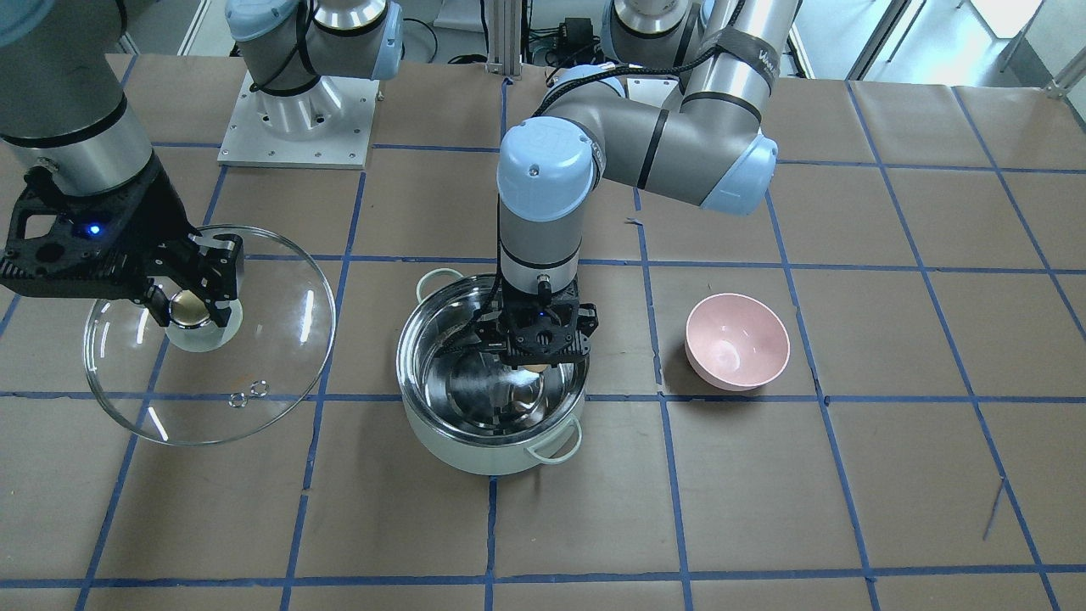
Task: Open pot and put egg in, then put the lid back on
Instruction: 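Carry the egg with the left gripper over the open pot, then release the egg into the pot and raise the left gripper away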
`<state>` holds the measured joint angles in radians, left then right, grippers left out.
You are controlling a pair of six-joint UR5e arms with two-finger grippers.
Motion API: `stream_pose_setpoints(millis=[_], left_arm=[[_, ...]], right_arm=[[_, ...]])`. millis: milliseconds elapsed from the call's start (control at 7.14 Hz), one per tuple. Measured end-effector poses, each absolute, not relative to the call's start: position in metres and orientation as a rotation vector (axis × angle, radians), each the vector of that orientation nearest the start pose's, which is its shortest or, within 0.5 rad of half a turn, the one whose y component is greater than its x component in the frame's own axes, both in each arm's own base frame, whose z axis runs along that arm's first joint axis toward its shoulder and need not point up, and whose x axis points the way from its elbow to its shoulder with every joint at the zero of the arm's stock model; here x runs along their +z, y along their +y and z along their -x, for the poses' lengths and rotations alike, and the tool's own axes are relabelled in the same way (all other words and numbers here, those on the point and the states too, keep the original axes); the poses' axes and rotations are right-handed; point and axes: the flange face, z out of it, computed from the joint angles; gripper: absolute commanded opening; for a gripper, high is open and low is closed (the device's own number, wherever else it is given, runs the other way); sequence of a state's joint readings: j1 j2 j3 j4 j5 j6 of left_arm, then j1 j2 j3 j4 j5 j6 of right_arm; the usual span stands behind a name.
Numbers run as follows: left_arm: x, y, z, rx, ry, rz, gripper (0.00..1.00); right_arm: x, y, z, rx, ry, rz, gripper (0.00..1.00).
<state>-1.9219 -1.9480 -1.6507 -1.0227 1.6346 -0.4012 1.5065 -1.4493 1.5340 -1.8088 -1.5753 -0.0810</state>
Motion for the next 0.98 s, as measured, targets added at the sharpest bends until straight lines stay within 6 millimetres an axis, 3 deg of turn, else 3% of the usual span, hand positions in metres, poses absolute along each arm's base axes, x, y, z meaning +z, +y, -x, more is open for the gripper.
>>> stream_pose_setpoints(millis=[140, 420, 560, 700, 980], left_arm=[[0.291, -0.534, 0.33, -0.164, 3.095, 0.07, 0.07], [0.286, -0.533, 0.329, -0.156, 3.087, 0.065, 0.77], [0.286, -0.532, 0.329, -0.154, 3.088, 0.062, 0.89], [0.287, -0.532, 0.329, -0.155, 3.09, 0.052, 0.93], [0.315, -0.532, 0.326, -0.202, 3.1, 0.034, 0.95]], right_arm=[[0.468, -0.563, -0.097, -0.24, 3.148, 0.025, 0.32], [0.467, -0.563, -0.097, -0.239, 3.148, 0.024, 0.32], [0.467, -0.563, -0.097, -0.238, 3.148, 0.023, 0.32], [0.467, -0.563, -0.097, -0.238, 3.148, 0.022, 0.32], [0.467, -0.563, -0.097, -0.238, 3.146, 0.02, 0.33]])
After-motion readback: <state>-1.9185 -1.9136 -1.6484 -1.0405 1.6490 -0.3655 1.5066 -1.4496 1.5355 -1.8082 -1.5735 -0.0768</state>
